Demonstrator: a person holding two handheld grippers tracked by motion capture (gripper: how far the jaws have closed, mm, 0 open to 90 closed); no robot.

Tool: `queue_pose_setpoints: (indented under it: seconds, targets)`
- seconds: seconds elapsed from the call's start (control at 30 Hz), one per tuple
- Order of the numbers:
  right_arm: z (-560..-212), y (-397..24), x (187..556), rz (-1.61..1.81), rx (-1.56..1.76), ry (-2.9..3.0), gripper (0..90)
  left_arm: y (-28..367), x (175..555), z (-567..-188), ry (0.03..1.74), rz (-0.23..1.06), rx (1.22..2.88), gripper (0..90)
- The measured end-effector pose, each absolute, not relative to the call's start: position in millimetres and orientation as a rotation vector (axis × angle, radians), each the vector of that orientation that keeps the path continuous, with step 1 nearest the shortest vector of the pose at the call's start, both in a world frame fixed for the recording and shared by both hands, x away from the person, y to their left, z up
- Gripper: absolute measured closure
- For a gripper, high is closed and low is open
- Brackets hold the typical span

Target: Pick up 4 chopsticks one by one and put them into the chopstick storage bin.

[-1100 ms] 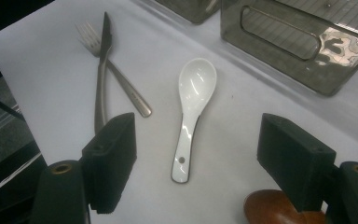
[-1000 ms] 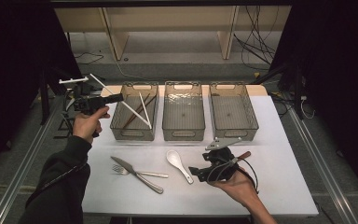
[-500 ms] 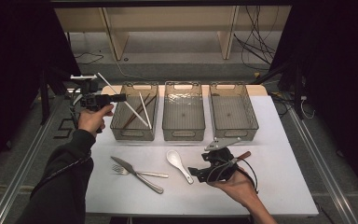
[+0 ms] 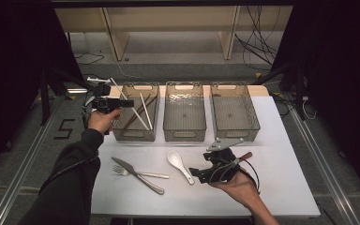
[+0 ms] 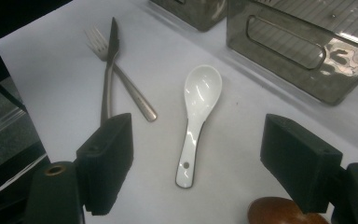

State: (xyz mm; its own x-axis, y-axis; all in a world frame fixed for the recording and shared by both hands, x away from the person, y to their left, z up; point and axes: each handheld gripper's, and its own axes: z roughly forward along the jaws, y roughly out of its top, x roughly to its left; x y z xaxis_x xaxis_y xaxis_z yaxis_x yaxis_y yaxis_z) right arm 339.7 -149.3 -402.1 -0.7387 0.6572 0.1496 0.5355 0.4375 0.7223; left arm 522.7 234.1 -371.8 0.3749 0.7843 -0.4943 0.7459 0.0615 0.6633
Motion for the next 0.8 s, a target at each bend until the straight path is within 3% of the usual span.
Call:
queue_pose_setpoints:
  seconds: [0.8]
  targets:
    - [-402.0, -148.9, 339.2, 1.180, 1.047, 2.539, 26.3, 215.8, 537.8, -387.3, 1.434, 0.017, 1.780, 82.9]
